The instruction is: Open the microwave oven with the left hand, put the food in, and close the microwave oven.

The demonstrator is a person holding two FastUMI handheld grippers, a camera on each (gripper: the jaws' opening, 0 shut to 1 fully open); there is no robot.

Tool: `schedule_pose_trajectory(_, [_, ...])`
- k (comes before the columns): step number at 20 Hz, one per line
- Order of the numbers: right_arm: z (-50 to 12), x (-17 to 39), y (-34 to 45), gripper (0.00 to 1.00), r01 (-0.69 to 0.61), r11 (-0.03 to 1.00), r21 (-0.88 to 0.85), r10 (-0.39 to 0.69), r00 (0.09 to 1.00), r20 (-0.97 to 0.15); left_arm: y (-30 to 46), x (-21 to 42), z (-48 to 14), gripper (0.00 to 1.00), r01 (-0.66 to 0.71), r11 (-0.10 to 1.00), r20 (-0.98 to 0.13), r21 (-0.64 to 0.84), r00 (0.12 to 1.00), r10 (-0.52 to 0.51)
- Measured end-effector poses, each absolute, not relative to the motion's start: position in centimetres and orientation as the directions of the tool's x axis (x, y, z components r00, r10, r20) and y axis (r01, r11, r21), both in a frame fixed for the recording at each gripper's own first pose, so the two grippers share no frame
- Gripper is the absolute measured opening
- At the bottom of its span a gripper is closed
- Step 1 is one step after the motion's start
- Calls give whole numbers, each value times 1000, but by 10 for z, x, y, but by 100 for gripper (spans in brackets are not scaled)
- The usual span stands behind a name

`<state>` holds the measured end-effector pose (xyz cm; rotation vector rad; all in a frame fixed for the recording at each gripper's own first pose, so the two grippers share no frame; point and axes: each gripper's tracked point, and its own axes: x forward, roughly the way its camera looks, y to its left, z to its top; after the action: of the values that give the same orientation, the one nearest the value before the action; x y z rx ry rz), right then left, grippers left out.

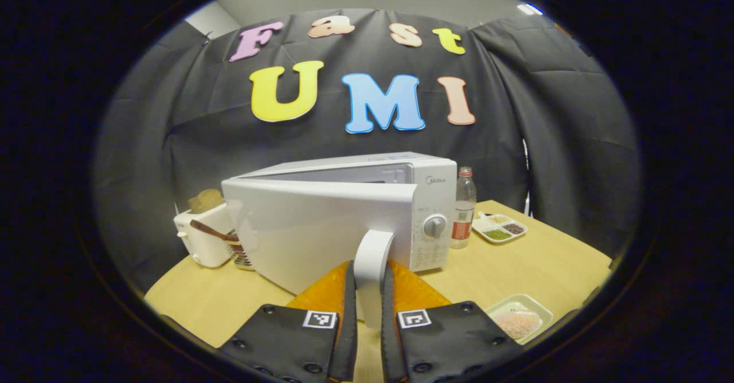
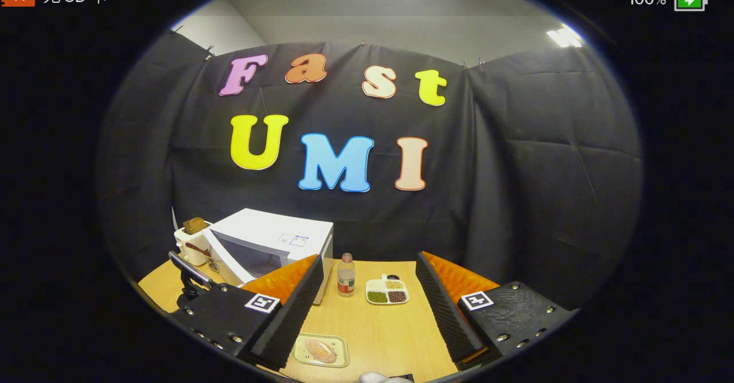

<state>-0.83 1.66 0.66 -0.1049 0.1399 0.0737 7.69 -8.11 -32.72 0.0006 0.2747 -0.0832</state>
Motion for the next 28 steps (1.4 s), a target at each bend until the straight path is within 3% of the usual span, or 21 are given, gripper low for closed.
schedule_pose_trajectory(2, [13, -15, 21, 99, -90, 990, -107, 76, 989, -130, -72, 61, -332, 30, 67, 998, -303, 3, 951, -63])
schedule_pose_trajectory(10, [24, -29, 48, 99, -139, 981, -138, 125, 987, -105, -34, 32, -333, 97, 45, 999, -303, -6, 952, -44])
schedule_pose_trajectory(19, [17, -33, 64, 99, -168, 978, -127, 152, 981, -124, -17, 16, -329, 100, 42, 999, -310, -9, 950, -43])
schedule_pose_trajectory(24, [2, -31, 75, 99, -199, 974, -106, 183, 972, -150, 17, -8, -324, 100, 18, 999, -307, 39, 952, -5])
schedule_pose_trajectory(25, [-1, -30, 79, 99, -209, 973, -95, 192, 969, -156, 26, -11, -324, 95, 4, 999, -308, 42, 951, 9])
schedule_pose_trajectory(26, [-3, -31, 84, 99, -218, 972, -88, 202, 966, -162, 36, -15, -321, 100, -13, 999, -308, 46, 951, 26])
schedule_pose_trajectory(28, [-6, -30, 95, 99, -240, 967, -81, 224, 960, -167, 59, -24, -322, 95, -49, 997, -316, 60, 947, 66])
